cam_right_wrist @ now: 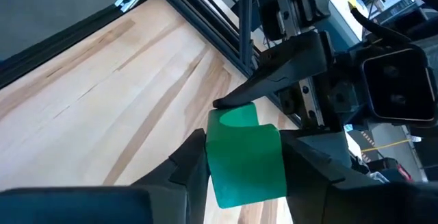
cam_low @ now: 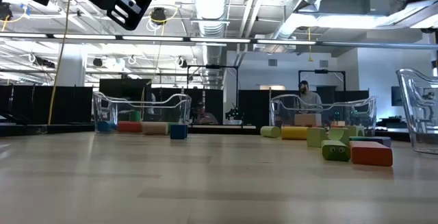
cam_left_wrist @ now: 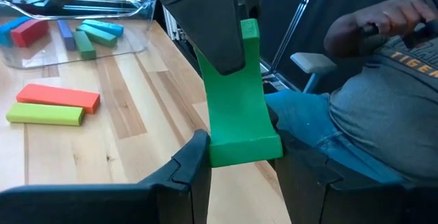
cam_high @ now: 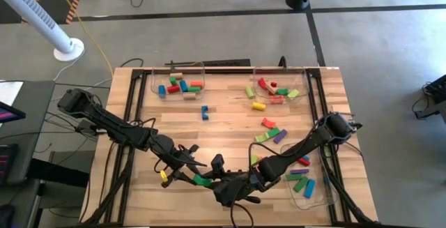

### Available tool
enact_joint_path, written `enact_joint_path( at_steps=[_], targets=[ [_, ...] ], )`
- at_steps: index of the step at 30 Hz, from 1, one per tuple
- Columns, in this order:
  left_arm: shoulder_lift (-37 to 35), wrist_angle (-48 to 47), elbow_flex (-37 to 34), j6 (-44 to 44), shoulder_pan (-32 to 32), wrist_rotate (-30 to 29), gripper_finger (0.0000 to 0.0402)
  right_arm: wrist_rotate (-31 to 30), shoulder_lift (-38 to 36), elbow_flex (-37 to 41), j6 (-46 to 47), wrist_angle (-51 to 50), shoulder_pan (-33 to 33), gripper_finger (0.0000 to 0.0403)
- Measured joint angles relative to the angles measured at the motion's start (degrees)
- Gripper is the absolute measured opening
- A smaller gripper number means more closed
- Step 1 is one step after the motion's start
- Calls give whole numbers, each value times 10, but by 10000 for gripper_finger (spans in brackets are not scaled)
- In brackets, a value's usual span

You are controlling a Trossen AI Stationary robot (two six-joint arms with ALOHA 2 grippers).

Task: Sort blocks by size
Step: Put the green arch block into the top right transparent bin

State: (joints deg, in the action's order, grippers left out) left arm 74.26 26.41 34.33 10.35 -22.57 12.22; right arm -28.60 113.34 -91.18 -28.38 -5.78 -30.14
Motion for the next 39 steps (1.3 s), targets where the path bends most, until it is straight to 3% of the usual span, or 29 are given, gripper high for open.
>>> enact_joint_path(
  at_steps=[7, 17, 23, 32, 39],
  targets=[
    [0, 8, 0, -2, 0, -1, 134, -13, 0, 0, 7, 1, -8, 171],
    [0, 21, 0, -26, 0, -13, 212, -49, 0, 0, 45, -34, -36, 167],
    [-5, -1, 0, -25, 1, -18, 231, -100, 0, 0, 90, -95, -54, 168],
    [-40, -151, 0, -23, -1, -188, 229, -162, 0, 0, 210, -226, -67, 168],
    [-42, -190, 0, -22, -27, -269, 229, -184, 0, 0, 313, -349, -56, 168]
  ],
)
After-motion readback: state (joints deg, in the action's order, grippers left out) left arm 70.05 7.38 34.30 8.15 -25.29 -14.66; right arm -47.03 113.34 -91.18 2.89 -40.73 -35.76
